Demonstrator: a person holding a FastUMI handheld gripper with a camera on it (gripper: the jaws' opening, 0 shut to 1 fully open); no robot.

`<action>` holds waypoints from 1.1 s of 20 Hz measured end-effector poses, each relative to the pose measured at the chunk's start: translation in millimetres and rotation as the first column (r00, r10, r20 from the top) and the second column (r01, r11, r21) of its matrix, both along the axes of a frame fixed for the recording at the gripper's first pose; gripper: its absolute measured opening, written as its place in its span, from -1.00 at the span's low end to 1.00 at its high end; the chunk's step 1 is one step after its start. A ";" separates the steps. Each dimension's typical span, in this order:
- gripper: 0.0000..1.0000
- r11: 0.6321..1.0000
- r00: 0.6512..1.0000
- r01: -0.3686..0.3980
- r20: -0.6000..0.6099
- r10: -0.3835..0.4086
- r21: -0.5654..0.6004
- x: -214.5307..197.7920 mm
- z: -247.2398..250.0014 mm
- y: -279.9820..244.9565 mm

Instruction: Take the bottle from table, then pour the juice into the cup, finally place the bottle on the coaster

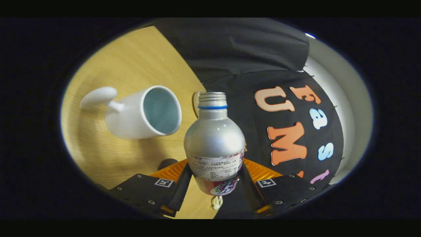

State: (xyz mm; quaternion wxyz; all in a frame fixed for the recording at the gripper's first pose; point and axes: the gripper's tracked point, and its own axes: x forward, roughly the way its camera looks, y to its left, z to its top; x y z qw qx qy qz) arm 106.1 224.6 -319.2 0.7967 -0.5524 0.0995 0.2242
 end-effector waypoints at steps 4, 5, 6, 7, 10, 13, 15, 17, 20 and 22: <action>0.55 0.973 0.997 0.067 -0.061 -0.055 0.220 10.2 19.6 7.2; 0.54 0.951 0.994 0.077 -0.092 -0.051 0.299 10.3 22.6 14.9; 0.54 0.923 0.991 0.096 -0.123 -0.054 0.373 10.1 25.0 20.5; 0.54 0.894 0.986 0.122 -0.157 -0.059 0.431 9.8 26.0 24.8; 0.53 0.826 0.980 0.168 -0.182 -0.081 0.537 14.7 39.9 27.2; 0.54 0.744 0.968 0.225 -0.235 -0.094 0.630 20.2 40.9 26.0; 0.54 0.672 0.957 0.265 -0.273 -0.097 0.691 25.4 42.7 23.4; 0.54 0.611 0.949 0.300 -0.296 -0.112 0.732 34.1 46.5 15.7; 0.54 0.530 0.932 0.353 -0.338 -0.128 0.771 44.1 43.3 6.0; 0.54 0.490 0.921 0.384 -0.363 -0.143 0.782 46.9 37.7 -2.7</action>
